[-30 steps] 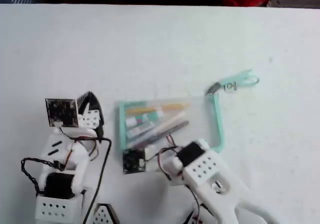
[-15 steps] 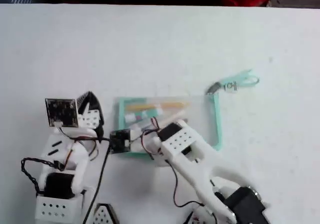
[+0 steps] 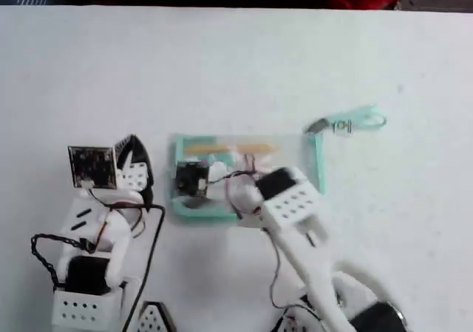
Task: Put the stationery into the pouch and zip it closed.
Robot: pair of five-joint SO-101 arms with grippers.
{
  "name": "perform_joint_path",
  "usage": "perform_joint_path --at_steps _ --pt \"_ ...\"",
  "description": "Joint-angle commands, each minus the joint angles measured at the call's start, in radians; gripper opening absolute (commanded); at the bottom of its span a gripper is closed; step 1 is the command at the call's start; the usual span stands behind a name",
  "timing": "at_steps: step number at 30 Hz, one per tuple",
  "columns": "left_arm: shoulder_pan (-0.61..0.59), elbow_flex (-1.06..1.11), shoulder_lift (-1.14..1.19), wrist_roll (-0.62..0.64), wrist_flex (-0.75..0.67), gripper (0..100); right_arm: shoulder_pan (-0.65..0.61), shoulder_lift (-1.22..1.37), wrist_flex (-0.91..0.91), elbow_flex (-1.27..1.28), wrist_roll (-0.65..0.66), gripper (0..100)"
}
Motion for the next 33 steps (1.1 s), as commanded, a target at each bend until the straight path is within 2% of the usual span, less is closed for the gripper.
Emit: perform_joint_path --at_steps 1,3,7,9,11,16,21,25,29,33 --pt "-0.007 -0.011 -0.013 -0.137 -0.02 3 0.177 -0.148 -0.013 -0.031 -0.061 1.9" --pt "-0.027 -0.017 -0.015 -0.169 -0.012 3 0.306 -0.185 -0.071 -0.025 -0.135 1.9" --pt "-0.17 -0.181 -0.015 -0.17 0.123 3 0.553 -0.257 -0.18 -0.028 -0.417 1.9" --pt "-0.213 -0.301 -0.015 -0.132 0.207 3 0.619 -0.314 -0.206 -0.028 -0.546 1.9" --pt "-0.22 -0.404 -0.015 -0.092 0.284 3 0.627 -0.387 -0.197 -0.026 -0.623 1.9" --pt "-0.219 -0.545 -0.015 -0.069 0.411 3 0.547 -0.642 -0.025 -0.026 -0.683 1.9" --pt "-0.219 -0.624 -0.015 -0.066 0.522 3 0.367 -0.974 0.136 -0.026 -0.683 2.2" --pt "-0.219 -0.69 -0.065 -0.064 0.611 2 0.216 -1.25 0.196 -0.02 -0.68 2.4" --pt "-0.219 -0.695 -0.232 -0.069 0.623 2 0.173 -1.241 0.216 -0.055 -0.678 2.4" --pt "-0.219 -0.736 -0.214 -0.071 0.678 2 0.163 -1.251 0.219 -0.055 -0.683 2.5"
